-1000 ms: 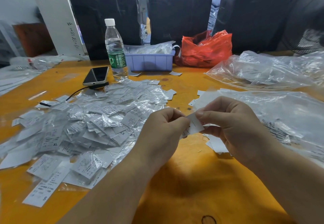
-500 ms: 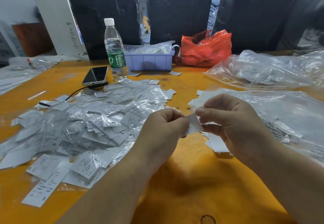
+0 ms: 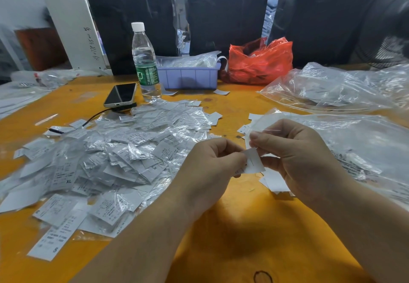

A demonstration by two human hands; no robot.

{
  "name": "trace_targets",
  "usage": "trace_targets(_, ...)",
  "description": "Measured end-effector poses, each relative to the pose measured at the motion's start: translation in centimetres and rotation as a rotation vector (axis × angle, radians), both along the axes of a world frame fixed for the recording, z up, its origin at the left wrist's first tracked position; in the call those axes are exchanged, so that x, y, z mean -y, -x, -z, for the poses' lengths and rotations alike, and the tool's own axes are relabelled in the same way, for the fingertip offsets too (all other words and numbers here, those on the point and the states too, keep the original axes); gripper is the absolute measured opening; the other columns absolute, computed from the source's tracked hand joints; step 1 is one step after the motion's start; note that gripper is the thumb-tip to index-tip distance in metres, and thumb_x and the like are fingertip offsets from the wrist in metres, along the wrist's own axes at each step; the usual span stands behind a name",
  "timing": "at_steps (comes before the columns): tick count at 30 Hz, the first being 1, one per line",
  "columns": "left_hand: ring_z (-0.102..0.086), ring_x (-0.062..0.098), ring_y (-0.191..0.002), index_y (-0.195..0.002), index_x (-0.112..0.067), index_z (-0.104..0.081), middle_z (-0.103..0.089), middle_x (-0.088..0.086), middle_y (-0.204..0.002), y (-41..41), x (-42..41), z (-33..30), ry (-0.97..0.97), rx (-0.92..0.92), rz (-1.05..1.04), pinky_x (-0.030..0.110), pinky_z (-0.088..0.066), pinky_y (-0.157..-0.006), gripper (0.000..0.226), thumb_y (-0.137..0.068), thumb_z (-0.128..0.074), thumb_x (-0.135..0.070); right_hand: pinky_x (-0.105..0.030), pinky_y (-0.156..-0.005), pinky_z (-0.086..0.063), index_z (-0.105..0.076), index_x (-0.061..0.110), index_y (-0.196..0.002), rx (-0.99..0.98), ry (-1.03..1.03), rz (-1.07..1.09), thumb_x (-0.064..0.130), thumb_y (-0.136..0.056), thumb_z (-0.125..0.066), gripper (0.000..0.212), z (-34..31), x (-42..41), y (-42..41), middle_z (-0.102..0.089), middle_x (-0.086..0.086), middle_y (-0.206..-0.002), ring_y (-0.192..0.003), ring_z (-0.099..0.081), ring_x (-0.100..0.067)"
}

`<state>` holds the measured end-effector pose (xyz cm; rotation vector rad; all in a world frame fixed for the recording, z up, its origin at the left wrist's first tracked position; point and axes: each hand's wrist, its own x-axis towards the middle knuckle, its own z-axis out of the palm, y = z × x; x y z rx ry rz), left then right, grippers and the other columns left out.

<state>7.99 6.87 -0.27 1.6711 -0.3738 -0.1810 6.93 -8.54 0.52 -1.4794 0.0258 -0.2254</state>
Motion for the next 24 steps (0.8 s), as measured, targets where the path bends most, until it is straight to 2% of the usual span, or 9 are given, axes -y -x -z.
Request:
trace_targets(4, -0.048, 0.001, -0.044, -0.081, -0.003, -0.068, -0.056, -0.010, -0.052, -0.21, -0.24, 0.11, 0.002, -0.009, -0.062, 0.009, -0.035, -0.044, 0.011, -0.089, -0.060, -0.004, -0.025, -0.054, -0.055, -0.062, 0.004, -0.076, -0.003, -0.012, -0.024, 0.023, -0.057, -0.075, 0.029, 0.03, 0.04, -0.01, -0.066, -0.002, -0.063, -0.061, -0.067, -0.017)
trace_targets(8, -0.048, 0.002, -0.046, -0.081, -0.010, -0.069, -0.056, -0.012, -0.052, -0.43, -0.48, 0.24, -0.032, -0.011, -0.114, 0.013, -0.035, -0.046, 0.011, -0.088, -0.062, -0.010, -0.025, -0.054, -0.054, -0.062, 0.005, -0.077, -0.003, -0.019, -0.054, 0.007, -0.067, -0.075, 0.016, 0.21, 0.02, -0.05, -0.065, 0.001, -0.063, -0.058, -0.065, -0.015)
trace_targets(14, -0.048, 0.003, -0.048, -0.079, -0.014, -0.069, -0.057, -0.011, -0.053, -0.50, -0.70, 0.35, -0.025, -0.010, -0.125, 0.019, -0.035, -0.049, 0.012, -0.088, -0.062, -0.012, -0.024, -0.055, -0.054, -0.064, 0.006, -0.077, -0.013, 0.006, -0.099, -0.004, -0.076, -0.073, 0.013, 0.25, -0.11, 0.03, -0.069, -0.006, -0.072, -0.067, -0.071, -0.022)
trace_targets(24, -0.047, 0.007, -0.046, -0.089, -0.009, -0.067, -0.057, -0.008, -0.054, -0.59, -0.74, 0.42, 0.077, -0.031, -0.091, 0.018, -0.039, -0.045, 0.012, -0.095, -0.057, -0.013, -0.025, -0.058, -0.054, -0.064, 0.004, -0.082, -0.047, 0.026, -0.124, -0.003, -0.074, -0.074, 0.014, 0.34, -0.13, 0.11, -0.068, -0.001, -0.070, -0.061, -0.066, -0.015)
